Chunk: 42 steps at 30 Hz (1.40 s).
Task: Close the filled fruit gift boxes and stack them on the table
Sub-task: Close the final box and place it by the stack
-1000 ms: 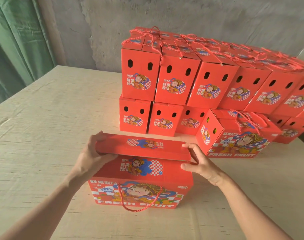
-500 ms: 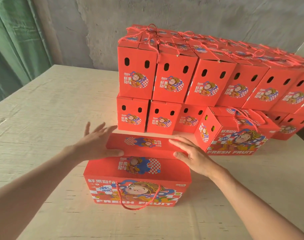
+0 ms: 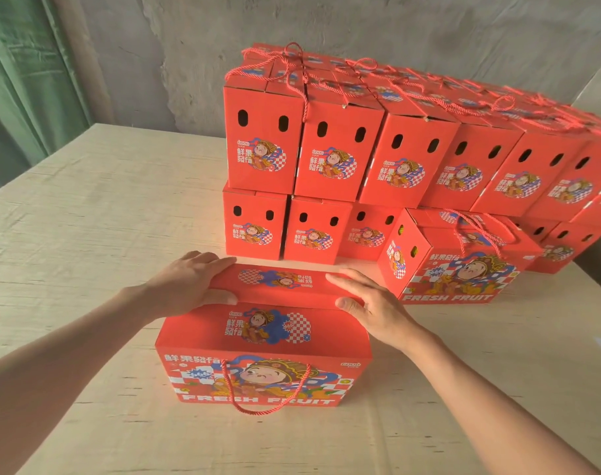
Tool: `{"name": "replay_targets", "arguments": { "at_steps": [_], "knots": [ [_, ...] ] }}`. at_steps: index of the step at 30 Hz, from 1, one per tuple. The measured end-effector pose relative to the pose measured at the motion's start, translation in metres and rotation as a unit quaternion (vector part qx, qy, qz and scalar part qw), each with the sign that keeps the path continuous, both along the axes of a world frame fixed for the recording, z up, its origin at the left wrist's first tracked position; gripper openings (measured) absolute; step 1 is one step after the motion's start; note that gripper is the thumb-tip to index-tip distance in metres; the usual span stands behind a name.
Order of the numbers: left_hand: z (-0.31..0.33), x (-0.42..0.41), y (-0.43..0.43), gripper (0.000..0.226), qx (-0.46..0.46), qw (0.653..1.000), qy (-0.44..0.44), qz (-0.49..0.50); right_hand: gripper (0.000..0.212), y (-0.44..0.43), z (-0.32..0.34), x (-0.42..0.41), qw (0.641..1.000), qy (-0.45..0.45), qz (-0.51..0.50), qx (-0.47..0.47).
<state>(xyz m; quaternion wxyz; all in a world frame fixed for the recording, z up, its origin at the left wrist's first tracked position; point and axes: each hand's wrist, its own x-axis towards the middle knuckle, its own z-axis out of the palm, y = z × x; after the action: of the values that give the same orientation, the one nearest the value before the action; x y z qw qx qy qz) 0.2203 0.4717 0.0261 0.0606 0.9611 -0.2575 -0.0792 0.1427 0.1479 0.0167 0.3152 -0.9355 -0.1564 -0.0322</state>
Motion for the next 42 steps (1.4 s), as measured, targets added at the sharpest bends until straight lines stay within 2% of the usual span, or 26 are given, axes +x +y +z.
{"name": "replay_targets", "arguments": {
  "at_steps": [14, 20, 26, 31, 36, 39, 42],
  "knots": [
    [0.003, 0.000, -0.003, 0.095, 0.022, 1.000, 0.005, -0.006, 0.044, 0.001, -0.001, -0.003, 1.000, -0.010, -0.002, 0.008],
    [0.017, -0.002, -0.023, 0.110, 0.115, 0.993, -0.022, -0.017, 0.043, 0.001, -0.003, -0.002, 1.000, -0.020, -0.006, 0.007],
    [0.007, -0.012, -0.051, 0.117, 0.071, 0.993, -0.091, -0.014, 0.042, 0.001, -0.003, -0.003, 1.000, -0.022, -0.002, 0.002],
    [0.005, -0.008, -0.049, 0.117, 0.097, 0.992, -0.081, -0.026, 0.043, 0.001, 0.000, -0.004, 1.000, -0.018, 0.006, -0.006],
    [0.000, -0.004, -0.043, 0.113, 0.085, 0.992, -0.078, -0.041, 0.043, 0.001, -0.001, -0.004, 1.000, -0.017, 0.007, -0.008],
    [0.001, -0.002, -0.041, 0.121, 0.080, 0.994, -0.058, -0.048, 0.045, 0.001, 0.000, -0.003, 1.000, -0.006, 0.006, -0.009],
    [0.000, -0.001, -0.041, 0.112, 0.079, 0.994, -0.053, -0.051, 0.049, 0.000, -0.002, -0.001, 1.000, 0.006, 0.002, -0.016]
  ]
}}
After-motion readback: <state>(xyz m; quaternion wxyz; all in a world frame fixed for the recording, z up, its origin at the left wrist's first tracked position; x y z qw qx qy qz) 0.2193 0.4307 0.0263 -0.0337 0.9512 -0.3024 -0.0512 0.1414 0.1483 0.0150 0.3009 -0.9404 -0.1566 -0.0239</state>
